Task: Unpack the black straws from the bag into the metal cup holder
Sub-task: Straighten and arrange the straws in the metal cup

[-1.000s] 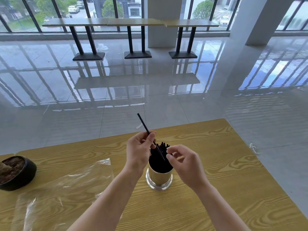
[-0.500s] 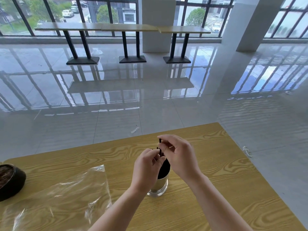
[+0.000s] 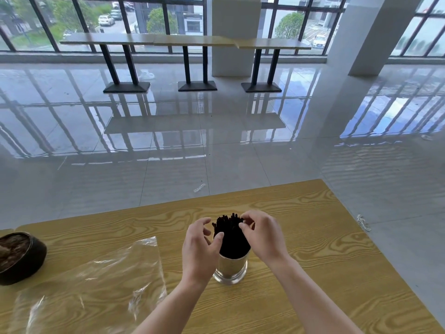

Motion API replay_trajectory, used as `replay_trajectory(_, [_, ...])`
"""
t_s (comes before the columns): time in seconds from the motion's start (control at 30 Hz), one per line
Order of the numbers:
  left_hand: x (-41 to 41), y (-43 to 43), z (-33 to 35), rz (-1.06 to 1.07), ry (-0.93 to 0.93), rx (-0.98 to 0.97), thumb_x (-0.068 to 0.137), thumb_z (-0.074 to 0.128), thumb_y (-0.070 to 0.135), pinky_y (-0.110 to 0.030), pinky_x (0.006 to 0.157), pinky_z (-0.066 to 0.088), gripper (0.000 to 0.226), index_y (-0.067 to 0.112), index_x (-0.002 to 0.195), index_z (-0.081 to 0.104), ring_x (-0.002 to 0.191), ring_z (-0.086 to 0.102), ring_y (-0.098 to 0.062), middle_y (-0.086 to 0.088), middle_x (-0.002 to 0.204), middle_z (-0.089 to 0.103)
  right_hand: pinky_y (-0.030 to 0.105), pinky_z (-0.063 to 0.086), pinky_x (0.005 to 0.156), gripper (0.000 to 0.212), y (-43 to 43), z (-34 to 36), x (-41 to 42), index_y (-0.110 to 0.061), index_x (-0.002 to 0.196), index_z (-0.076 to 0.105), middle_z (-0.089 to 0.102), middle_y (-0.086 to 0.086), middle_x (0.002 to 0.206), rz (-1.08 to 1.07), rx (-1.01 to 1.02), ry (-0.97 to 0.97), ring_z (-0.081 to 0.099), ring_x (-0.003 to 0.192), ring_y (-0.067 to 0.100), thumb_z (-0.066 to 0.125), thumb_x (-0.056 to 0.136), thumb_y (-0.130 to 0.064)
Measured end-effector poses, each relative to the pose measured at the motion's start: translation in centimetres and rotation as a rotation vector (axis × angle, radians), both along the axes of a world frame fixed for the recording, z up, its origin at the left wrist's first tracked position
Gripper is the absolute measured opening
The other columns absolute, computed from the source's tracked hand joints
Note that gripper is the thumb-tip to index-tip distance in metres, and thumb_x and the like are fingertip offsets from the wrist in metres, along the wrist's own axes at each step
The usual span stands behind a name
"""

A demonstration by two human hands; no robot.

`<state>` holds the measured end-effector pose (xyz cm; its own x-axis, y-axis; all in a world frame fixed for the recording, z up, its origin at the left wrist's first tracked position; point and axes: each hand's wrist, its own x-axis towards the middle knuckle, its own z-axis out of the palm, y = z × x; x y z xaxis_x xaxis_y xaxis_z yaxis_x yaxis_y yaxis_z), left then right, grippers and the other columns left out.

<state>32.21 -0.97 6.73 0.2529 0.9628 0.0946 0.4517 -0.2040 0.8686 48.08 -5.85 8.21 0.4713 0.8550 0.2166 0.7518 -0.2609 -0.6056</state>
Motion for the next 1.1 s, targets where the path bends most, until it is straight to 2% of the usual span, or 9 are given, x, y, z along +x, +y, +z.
replay_trajectory(0.17, [0.8, 0.2, 0.2, -0.016, 0.008, 0.020, 0.089, 0.073, 0.021, -0.030, 0.079, 0.053, 0.040, 0.019, 0.127, 0.062, 0.081, 0.061, -0.007, 0.006, 0.100, 0.062, 0.014, 0.044, 0.068, 0.025, -0.1, -0.5, 0.4, -0.021, 0.113, 0.070, 0.066, -0.012, 0.090, 0.046, -0.023, -0.054, 0.057, 0.075, 0.002, 0.074, 0.088, -0.021])
replay_trajectory(0.3, [0.9, 0.8, -0.1, 0.004, 0.001, 0.059, 0.090, 0.071, 0.011, -0.018, 0.078, 0.046, 0.028, 0.016, 0.117, 0.072, 0.086, 0.063, -0.007, 0.009, 0.096, 0.068, 0.020, 0.047, 0.078, 0.035, 0.2, -0.3, 0.4, -0.021, 0.130, 0.064, 0.067, -0.013, 0.117, 0.088, 0.031, -0.167, 0.052, 0.103, 0.010, 0.065, 0.095, -0.024])
replay_trajectory(0.43, [0.9, 1.6, -0.2, 0.017, 0.007, 0.059, 0.088, 0.071, 0.008, -0.025, 0.082, 0.051, 0.024, 0.015, 0.111, 0.075, 0.089, 0.066, -0.014, 0.003, 0.097, 0.074, 0.031, 0.049, 0.089, 0.039, 0.9, -0.6, 0.1, -0.018, 0.137, 0.059, 0.065, -0.012, 0.131, 0.199, -0.079, -0.316, 0.045, 0.109, 0.012, 0.055, 0.100, -0.031])
replay_trajectory(0.6, [0.9, 2.3, -0.2, -0.027, -0.006, 0.043, 0.089, 0.071, 0.010, -0.020, 0.076, 0.050, 0.025, 0.014, 0.113, 0.075, 0.080, 0.063, -0.008, 0.010, 0.091, 0.066, 0.028, 0.045, 0.095, 0.041, 0.8, -0.3, 0.7, -0.022, 0.142, 0.054, 0.060, -0.014, 0.136, 0.179, -0.054, -0.195, 0.045, 0.119, 0.009, 0.049, 0.103, -0.033])
replay_trajectory(0.73, [-0.4, 2.4, -1.2, -0.062, -0.032, 0.016, 0.086, 0.070, 0.002, -0.027, 0.076, 0.054, 0.047, 0.014, 0.131, 0.063, 0.080, 0.062, -0.014, 0.004, 0.096, 0.065, 0.020, 0.047, 0.096, 0.041, -1.9, -0.6, 1.9, -0.018, 0.134, 0.060, 0.066, -0.011, 0.121, -0.022, 0.118, 0.184, 0.059, 0.117, 0.007, 0.048, 0.101, -0.038])
replay_trajectory(0.87, [-1.0, 1.9, -1.9, -0.151, 0.152, 0.006, 0.082, 0.075, 0.018, -0.025, 0.070, 0.047, 0.054, 0.018, 0.134, 0.060, 0.073, 0.051, -0.014, 0.005, 0.084, 0.052, 0.018, 0.051, 0.067, 0.067, -4.9, -2.2, 2.2, -0.019, 0.136, 0.059, 0.063, -0.009, 0.073, -0.039, -0.097, 0.310, 0.060, 0.067, 0.001, 0.069, 0.082, -0.057])
replay_trajectory(0.97, [0.1, 1.5, -1.0, -0.189, 0.258, 0.091, 0.086, 0.073, 0.035, -0.023, 0.056, 0.035, 0.017, 0.034, 0.095, 0.058, 0.064, 0.045, -0.011, 0.011, 0.073, 0.044, 0.012, 0.044, 0.059, 0.067, -4.1, -2.6, 1.6, -0.022, 0.138, 0.059, 0.059, -0.007, 0.067, -0.019, -0.233, 0.219, 0.056, 0.062, 0.004, 0.081, 0.078, -0.044])
replay_trajectory(1.03, [0.8, 1.6, -0.7, -0.182, 0.283, 0.132, 0.088, 0.071, 0.032, -0.021, 0.053, 0.028, 0.029, 0.038, 0.080, 0.043, 0.060, 0.041, -0.004, 0.014, 0.071, 0.042, 0.009, 0.042, 0.057, 0.058, -2.8, -2.1, 1.3, -0.021, 0.134, 0.062, 0.061, -0.009, 0.067, -0.033, -0.189, 0.204, 0.057, 0.062, 0.001, 0.081, 0.082, -0.036])
replay_trajectory(1.1, [1.2, 2.0, -0.6, -0.174, 0.286, 0.134, 0.090, 0.068, 0.028, -0.020, 0.054, 0.028, 0.028, 0.039, 0.080, 0.044, 0.063, 0.043, -0.004, 0.015, 0.072, 0.044, 0.009, 0.038, 0.056, 0.050, -1.5, -1.6, 1.1, -0.019, 0.131, 0.065, 0.063, -0.012, 0.069, -0.046, -0.162, 0.182, 0.058, 0.065, -0.001, 0.079, 0.084, -0.032])
